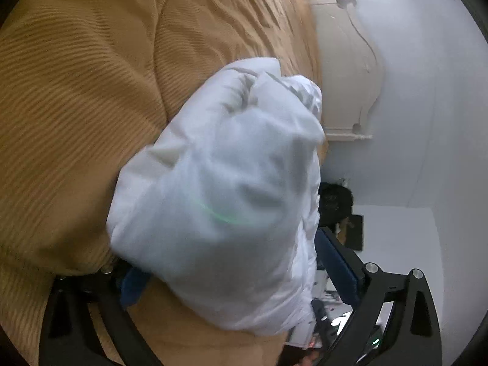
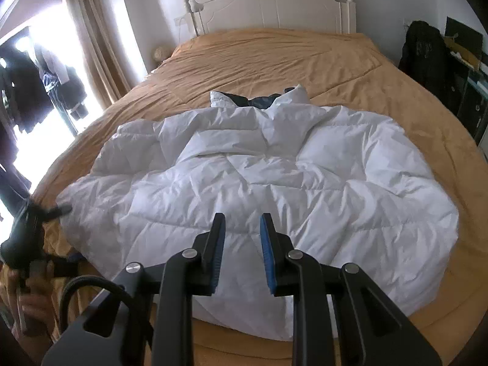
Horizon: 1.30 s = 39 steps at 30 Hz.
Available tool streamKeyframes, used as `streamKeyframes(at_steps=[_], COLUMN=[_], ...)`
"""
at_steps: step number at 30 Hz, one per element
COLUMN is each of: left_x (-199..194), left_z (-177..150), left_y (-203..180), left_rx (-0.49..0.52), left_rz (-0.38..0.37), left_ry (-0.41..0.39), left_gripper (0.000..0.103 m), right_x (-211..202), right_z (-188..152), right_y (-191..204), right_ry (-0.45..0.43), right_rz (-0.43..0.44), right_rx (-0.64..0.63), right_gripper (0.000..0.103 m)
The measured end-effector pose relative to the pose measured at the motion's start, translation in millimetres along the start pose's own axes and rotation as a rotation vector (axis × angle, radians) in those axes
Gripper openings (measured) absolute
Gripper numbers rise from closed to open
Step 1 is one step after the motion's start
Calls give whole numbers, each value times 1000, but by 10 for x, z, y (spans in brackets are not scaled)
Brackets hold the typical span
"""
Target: Fold large clothes
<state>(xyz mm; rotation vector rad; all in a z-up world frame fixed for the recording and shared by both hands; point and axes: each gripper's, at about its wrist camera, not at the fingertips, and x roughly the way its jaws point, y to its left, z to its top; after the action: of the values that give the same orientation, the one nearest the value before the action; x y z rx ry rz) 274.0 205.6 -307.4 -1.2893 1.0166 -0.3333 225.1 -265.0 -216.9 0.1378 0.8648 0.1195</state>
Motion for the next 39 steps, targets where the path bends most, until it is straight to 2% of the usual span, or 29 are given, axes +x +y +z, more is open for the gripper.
streamKeyframes(at_steps=[3,4,6,8,11,13,15,16,19,21,22,23,25,27,29,31,35,39], left_x=[-65,-94,-44,26,-19,-173,-331,-464,-795,-830,-767,-711,-526,-304,-69,209,613,781], left_z=[114,134,165,215,212,44,-97,-134,67,337,556,689,973,1148,1193,1201,1205,1297], left_y=[-48,-153,-315,-390,-344,-245,-91,3,71,-84,-189,-233,-300,-320,-260,-99,-66,-194], left_rx=[-49,3,96,126,89,101,92,84,36,99,141,145,154,166,156,107,155,209], left_rz=[-52,-64,7,52,31,44,74,64,9,70,117,133,106,129,142,83,-2,-86], left_ry=[38,43,66,81,89,86,53,29,13,42,113,169,296,390,497,614,727,766], left_gripper=[100,101,101,101,100,101,100,100,101,102,102,102,102,102,102,102,102,103], right_x=[11,11,12,60,145,124,88,81,77,60,42,9,-49,-99,-128,-140,-120,-122], right_z=[7,7,14,34,95,126,143,143,120,117,124,127,146,168,189,204,225,249], right_y=[-32,-46,-72,-82,-87,-83,-59,-30,66,83,80,80,79,103,128,162,230,269], right_ry=[5,8,12,22,33,22,10,10,21,28,30,30,30,23,25,29,39,44], right_rz=[-10,-12,-8,-23,-24,4,45,58,68,75,78,88,94,84,77,70,46,48], right_rx=[-3,0,6,5,35,79,106,104,80,78,81,87,87,66,51,36,-2,-25], right_gripper=[24,24,24,24,24,24,24,24,24,24,24,24,24,24,24,24,24,24])
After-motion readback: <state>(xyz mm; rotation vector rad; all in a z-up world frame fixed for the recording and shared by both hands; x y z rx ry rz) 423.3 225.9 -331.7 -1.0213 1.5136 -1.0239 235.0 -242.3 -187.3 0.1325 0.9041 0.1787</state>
